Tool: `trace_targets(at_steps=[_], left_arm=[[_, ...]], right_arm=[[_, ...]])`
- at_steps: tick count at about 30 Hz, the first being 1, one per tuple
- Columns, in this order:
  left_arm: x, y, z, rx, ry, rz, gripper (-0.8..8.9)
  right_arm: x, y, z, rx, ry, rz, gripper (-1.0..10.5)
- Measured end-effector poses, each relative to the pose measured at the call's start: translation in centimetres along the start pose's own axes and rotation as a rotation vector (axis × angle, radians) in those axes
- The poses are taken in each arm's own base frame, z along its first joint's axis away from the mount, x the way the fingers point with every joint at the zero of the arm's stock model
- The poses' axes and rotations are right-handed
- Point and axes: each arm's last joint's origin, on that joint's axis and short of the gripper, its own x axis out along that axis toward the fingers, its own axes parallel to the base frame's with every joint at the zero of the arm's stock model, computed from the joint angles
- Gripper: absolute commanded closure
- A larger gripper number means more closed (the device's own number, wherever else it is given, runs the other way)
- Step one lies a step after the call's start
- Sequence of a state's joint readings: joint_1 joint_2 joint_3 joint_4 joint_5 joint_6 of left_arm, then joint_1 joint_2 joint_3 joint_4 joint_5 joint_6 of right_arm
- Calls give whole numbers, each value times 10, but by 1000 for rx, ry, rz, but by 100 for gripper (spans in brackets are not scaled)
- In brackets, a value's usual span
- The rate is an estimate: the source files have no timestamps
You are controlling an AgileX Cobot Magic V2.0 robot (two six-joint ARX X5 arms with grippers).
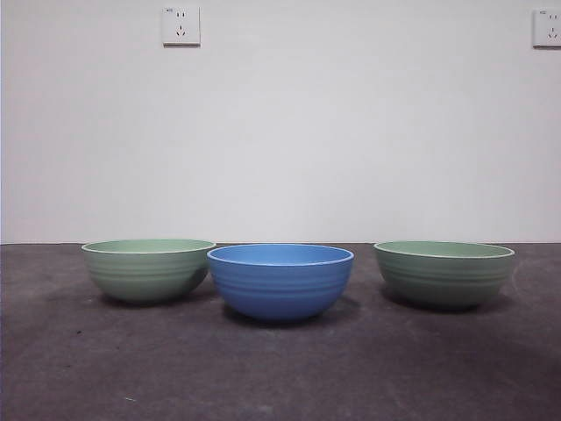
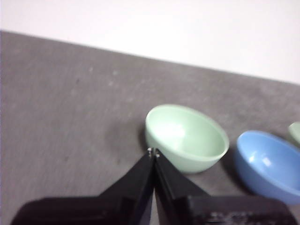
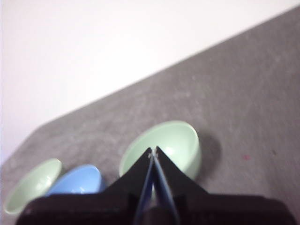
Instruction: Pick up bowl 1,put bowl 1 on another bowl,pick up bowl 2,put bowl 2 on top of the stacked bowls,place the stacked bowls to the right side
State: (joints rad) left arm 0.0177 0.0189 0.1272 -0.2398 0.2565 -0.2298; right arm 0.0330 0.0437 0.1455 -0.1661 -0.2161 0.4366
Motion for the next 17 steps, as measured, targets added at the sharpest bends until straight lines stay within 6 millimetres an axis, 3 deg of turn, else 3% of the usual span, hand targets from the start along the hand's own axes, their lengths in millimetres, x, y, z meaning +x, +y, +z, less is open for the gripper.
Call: trace_targets(at_steps=[7, 17], left_arm=[[-7, -11, 34, -12, 50, -42, 822], [-1, -28, 91, -1, 249, -196, 821]], right_arm=[[-2, 21, 38, -13, 45, 74, 958], [9, 47, 88, -133, 344, 156, 958]])
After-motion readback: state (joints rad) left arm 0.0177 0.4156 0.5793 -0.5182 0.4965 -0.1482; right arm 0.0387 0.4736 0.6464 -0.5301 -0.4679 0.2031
